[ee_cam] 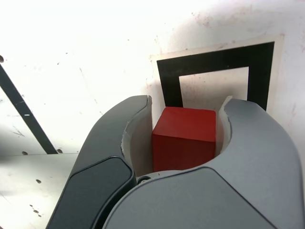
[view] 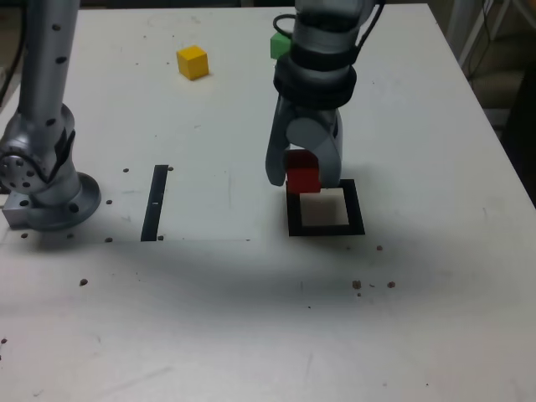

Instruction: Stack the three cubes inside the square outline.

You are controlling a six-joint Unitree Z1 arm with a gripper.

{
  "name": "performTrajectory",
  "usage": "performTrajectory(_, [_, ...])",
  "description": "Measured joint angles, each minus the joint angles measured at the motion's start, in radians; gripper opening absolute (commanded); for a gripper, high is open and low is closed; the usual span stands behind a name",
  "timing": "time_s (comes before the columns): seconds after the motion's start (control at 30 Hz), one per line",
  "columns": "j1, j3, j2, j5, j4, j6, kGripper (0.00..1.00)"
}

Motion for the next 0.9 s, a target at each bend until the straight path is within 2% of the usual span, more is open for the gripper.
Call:
performTrajectory(0.77, [0.000,-0.046,0.108,-0.046,-0.010,-0.035,0.33])
performTrajectory(0.83, [0.000,-0.049,0.114,-0.046,-0.011,-0.035,0.38])
performTrajectory(0.9, [0.000,-0.051,0.121,-0.047,-0.012,-0.035,0.53])
